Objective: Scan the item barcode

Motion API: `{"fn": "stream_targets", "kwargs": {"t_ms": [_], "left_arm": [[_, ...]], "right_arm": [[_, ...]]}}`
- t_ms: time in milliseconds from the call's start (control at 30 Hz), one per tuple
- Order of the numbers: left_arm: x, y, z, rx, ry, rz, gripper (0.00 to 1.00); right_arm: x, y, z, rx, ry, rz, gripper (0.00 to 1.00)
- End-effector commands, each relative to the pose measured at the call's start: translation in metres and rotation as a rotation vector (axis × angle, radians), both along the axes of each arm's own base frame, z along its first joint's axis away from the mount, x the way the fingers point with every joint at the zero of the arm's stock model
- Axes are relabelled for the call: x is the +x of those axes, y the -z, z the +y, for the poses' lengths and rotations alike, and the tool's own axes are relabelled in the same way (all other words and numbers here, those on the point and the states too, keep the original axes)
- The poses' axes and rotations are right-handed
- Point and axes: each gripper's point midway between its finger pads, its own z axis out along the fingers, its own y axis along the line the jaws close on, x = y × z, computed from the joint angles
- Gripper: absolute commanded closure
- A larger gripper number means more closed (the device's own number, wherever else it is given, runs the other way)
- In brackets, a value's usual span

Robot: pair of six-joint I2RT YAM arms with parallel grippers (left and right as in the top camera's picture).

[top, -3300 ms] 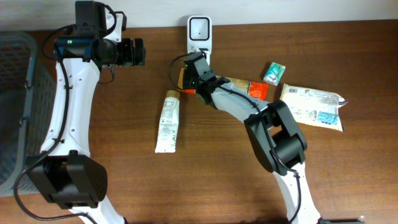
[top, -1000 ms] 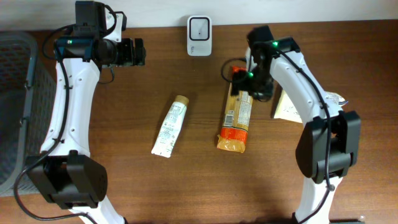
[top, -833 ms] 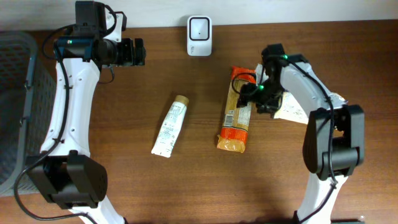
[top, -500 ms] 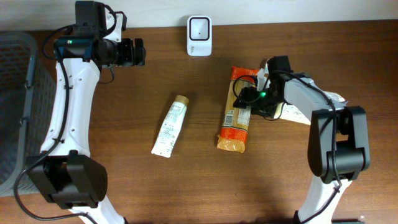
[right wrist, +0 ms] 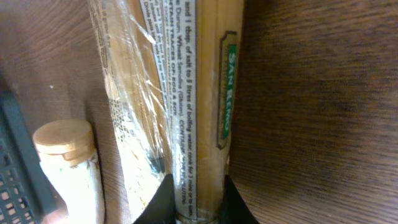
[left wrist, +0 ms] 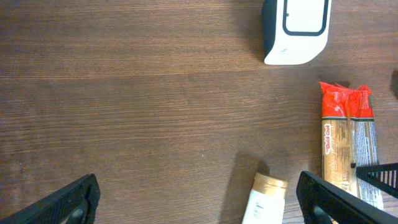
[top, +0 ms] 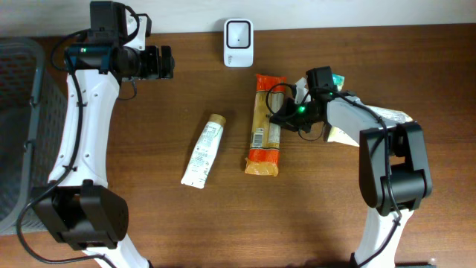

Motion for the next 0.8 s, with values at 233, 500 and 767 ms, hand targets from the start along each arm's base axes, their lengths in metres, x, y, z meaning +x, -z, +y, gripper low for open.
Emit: {"fn": "stream_targets", "kwargs": {"t_ms": [233,500,767], "left_arm": [[0.000,0.000,0.000,0.001,0.001,-0.002,0.01],[0.000,0.000,0.000,0.001,0.001,-0.002,0.01],[0.000,0.000,0.000,0.001,0.001,-0.002,0.01]], "right_arm": [[-0.020,-0.069,-0.016,-0.341,-0.091,-0.028,0.96],[-0.066,-0.061,0.026,-0.866,-0.305,-0.029,0.92],[-0.079,-0.005,0.049,-0.823,-0.411,0.067,0.40]]}}
